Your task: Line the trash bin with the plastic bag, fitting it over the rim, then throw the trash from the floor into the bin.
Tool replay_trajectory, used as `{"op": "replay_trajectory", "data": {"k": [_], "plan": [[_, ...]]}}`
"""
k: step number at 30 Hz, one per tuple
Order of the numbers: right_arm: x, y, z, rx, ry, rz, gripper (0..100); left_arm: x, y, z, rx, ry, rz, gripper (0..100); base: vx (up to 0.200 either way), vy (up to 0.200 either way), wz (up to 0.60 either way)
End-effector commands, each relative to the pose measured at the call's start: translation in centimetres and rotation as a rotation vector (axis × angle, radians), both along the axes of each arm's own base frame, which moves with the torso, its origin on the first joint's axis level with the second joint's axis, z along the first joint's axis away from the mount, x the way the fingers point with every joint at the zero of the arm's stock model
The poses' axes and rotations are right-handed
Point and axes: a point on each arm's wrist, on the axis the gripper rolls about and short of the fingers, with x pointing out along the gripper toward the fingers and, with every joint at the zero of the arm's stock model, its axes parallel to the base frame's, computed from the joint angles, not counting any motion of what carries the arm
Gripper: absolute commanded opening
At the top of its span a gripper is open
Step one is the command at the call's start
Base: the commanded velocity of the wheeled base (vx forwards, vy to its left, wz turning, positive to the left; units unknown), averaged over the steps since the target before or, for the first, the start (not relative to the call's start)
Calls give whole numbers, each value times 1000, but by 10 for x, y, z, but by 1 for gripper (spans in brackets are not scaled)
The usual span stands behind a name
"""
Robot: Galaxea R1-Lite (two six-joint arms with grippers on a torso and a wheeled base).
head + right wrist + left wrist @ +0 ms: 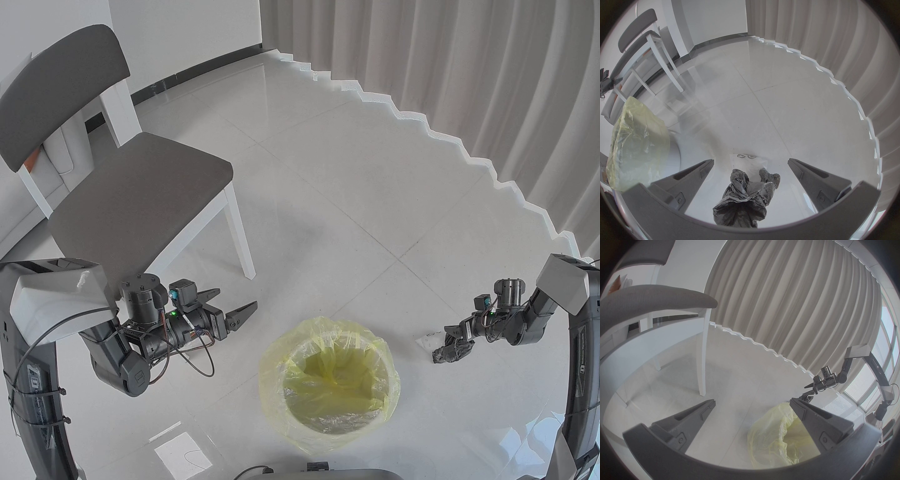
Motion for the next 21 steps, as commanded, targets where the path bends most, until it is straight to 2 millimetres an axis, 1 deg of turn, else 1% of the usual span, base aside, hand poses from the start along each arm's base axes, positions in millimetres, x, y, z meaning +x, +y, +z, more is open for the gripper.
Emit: {"op": "replay_trajectory", "data": {"k": [1, 4, 7, 10, 15, 21], "plan": [[4, 0, 1, -2, -11, 2, 100, 1, 0, -1, -23, -5, 5, 100, 0, 0, 0], [6, -1, 3, -3, -19, 2, 100, 0, 0, -2, -46, -11, -5, 100, 0, 0, 0], [10, -1, 5, -3, -16, 3, 100, 1, 0, -9, -41, -28, -20, 100, 0, 0, 0], [17, -3, 9, -1, -7, 2, 100, 3, -1, -10, -57, -60, -19, 100, 0, 0, 0], [29, -4, 8, -1, 30, 2, 100, 3, 3, -12, -57, -67, -8, 100, 0, 0, 0], [34, -5, 10, 6, 74, 2, 100, 3, 5, -14, -56, -63, -4, 100, 0, 0, 0]]}}
